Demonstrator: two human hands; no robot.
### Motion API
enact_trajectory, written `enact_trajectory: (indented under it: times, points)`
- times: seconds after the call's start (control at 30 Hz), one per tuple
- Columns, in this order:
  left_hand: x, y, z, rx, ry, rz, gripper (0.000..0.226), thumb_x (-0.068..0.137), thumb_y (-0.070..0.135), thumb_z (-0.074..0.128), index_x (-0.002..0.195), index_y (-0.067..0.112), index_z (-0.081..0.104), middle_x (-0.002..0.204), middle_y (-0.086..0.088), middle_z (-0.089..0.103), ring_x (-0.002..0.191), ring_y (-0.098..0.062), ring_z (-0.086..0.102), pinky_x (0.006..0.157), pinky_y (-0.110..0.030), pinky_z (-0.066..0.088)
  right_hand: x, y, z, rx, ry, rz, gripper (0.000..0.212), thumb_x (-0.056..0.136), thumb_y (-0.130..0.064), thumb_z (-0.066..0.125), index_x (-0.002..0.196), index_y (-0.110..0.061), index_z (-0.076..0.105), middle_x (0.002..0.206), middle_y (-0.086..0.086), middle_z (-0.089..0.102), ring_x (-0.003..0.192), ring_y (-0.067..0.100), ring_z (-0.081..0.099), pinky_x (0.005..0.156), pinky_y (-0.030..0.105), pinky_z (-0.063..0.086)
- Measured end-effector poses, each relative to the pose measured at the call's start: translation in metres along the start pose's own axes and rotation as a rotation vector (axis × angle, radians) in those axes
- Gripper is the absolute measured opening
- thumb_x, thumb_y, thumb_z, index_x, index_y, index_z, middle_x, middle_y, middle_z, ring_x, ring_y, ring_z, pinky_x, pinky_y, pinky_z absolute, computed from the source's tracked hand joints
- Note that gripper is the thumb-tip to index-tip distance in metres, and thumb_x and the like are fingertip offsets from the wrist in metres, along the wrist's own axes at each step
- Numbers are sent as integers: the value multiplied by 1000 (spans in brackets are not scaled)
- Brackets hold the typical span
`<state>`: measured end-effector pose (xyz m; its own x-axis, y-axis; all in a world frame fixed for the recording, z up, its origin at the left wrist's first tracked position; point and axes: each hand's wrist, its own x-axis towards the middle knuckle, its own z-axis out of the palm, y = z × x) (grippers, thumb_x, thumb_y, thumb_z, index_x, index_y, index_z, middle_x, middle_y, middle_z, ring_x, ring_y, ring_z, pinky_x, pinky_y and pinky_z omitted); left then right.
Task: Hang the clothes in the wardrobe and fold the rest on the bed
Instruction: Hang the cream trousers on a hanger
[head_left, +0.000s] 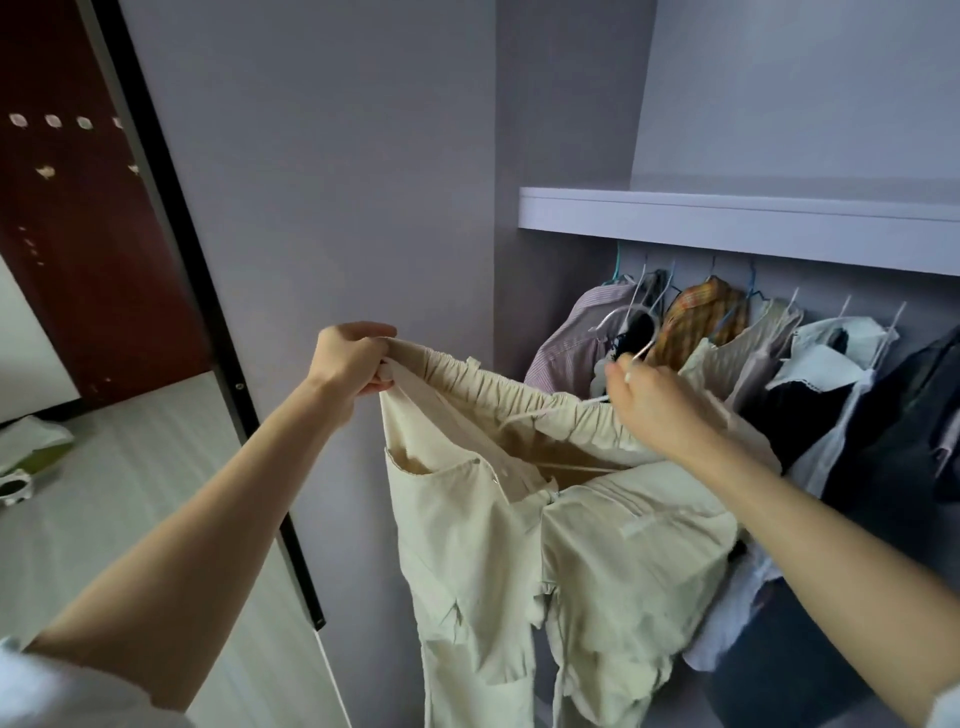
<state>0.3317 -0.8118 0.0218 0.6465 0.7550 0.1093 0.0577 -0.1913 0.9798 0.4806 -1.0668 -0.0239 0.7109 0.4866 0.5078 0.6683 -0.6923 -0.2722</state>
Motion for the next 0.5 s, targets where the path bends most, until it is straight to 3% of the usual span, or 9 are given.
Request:
enact_trajectory:
  times: [0.1, 0.2, 0.3, 0.4, 0.5]
  points:
    - [-12, 14, 6, 45, -133, 85, 27, 88, -1, 46, 101, 10, 67, 79, -9, 58, 64, -16, 55, 52, -19, 55, -10, -11, 14, -225, 76, -78, 39, 101, -34, 31, 113, -8, 57, 82, 22, 68, 77, 40, 65, 58, 36, 39]
    - [-29, 15, 14, 144, -338, 147, 16, 90, 5, 54, 87, 14, 68, 70, -11, 57, 53, -16, 49, 53, -23, 51, -3, -14, 8, -71, 175, -18, 36, 101, -31, 36, 104, -2, 57, 81, 29, 66, 78, 45, 63, 58, 39, 35]
    - [-44, 3, 29, 332, -413, 249, 15, 94, 3, 46, 90, 11, 58, 65, -14, 53, 40, -10, 46, 49, -20, 43, -2, -21, 6, 65, 168, -53, 32, 100, -25, 40, 91, 2, 56, 80, 33, 63, 80, 48, 60, 60, 41, 35]
    - [-51, -7, 38, 504, -464, 356, 16, 94, 7, 42, 81, 13, 47, 53, -10, 50, 41, -15, 43, 54, -25, 40, -11, -22, 12, 187, 129, -36, 32, 100, -25, 39, 89, 2, 53, 81, 33, 62, 81, 48, 58, 68, 46, 42]
    - [-54, -16, 41, 680, -496, 399, 31, 95, 12, 42, 65, 12, 35, 49, 1, 42, 48, -21, 41, 52, -25, 36, -16, -17, 16, 216, 133, -12, 33, 100, -25, 39, 93, 2, 55, 78, 30, 62, 79, 47, 58, 66, 46, 44]
